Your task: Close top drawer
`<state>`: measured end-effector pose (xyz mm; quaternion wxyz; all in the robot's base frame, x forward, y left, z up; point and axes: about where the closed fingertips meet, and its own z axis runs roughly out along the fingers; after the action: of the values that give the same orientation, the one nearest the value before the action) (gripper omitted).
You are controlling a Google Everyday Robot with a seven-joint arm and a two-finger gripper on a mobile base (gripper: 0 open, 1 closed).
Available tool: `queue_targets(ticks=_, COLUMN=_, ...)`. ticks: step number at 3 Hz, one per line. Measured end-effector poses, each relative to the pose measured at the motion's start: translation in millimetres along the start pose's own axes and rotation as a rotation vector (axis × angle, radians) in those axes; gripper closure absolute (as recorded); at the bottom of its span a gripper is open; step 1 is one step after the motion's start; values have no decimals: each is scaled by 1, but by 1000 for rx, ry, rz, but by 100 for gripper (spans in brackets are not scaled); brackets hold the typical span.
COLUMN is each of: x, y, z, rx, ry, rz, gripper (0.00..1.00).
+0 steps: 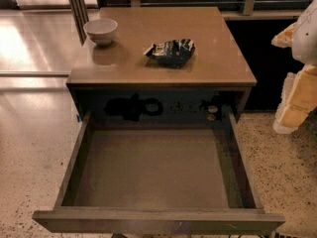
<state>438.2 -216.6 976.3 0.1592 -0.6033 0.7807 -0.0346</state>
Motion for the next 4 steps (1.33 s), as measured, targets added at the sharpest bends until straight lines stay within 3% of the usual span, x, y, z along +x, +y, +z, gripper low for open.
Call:
queue_targets(ticks=2, x=1, y=4, z=10, rx=13, ry=-19, rz=16, gripper=0)
queue_targets(ticks=3, x=-9, y=25, z=48, rx=-12, ry=-65, rz=38, gripper=0)
queue_targets(ticks=4, x=-26, y=58, z=85, rx=-67, ry=-99, rz=38, gripper=0)
